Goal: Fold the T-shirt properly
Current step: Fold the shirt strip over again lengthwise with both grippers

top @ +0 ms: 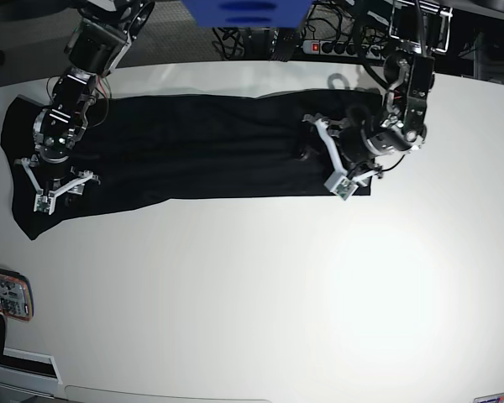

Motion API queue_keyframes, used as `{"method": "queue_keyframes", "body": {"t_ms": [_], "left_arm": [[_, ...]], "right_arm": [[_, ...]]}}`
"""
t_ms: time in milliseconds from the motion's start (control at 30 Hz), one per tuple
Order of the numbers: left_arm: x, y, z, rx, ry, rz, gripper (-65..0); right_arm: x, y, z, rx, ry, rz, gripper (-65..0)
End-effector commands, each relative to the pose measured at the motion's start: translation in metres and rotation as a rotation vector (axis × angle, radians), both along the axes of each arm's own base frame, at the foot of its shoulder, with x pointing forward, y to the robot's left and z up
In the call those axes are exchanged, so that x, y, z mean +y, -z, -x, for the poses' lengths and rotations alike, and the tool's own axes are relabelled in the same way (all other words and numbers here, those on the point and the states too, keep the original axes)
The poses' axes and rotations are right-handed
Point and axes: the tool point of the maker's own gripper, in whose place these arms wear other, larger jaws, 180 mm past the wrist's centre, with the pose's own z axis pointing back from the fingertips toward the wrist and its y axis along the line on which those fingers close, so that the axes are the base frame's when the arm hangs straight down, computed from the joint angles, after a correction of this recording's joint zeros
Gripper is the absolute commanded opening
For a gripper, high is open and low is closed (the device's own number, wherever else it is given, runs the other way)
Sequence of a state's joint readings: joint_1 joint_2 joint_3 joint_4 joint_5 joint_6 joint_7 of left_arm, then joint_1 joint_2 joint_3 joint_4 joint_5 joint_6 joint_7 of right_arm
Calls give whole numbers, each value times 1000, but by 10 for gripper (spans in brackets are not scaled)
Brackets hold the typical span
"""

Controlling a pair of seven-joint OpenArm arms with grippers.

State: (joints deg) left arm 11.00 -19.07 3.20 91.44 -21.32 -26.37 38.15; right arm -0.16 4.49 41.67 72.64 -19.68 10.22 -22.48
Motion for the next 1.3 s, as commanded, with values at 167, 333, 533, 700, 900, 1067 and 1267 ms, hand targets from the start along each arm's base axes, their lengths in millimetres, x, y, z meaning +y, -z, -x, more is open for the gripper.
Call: {"method": "queue_keyframes", "body": {"t_ms": [167,333,533,700,900,1067,1267], "left_arm": [[56,11,2,49,-86,-141,-240],[59,10,1,45,-89,-143,-240],[57,10,1,46,-85,-141,-240],[57,9,1,43,-85,-139,-240],[47,-10,-5,-20,-66,-125,-240],[25,-56,-8,-130,-45,-32,-237],[57,-84,-12,-72,-111,48,-235]], "right_arm": [[-13,-21,0,1,17,64,-320],[-16,-69,-16,-103,0,144,-320],[-1,-95,-24,-183,0,154,-320],[-2,-134,-28,-265,-5,214,-320],[0,-180,-29,-360,-11,287,-320],[11,-178,-22,-343,-52,299,-320],[84,-152,-20,-289,-268,257,-320]]}}
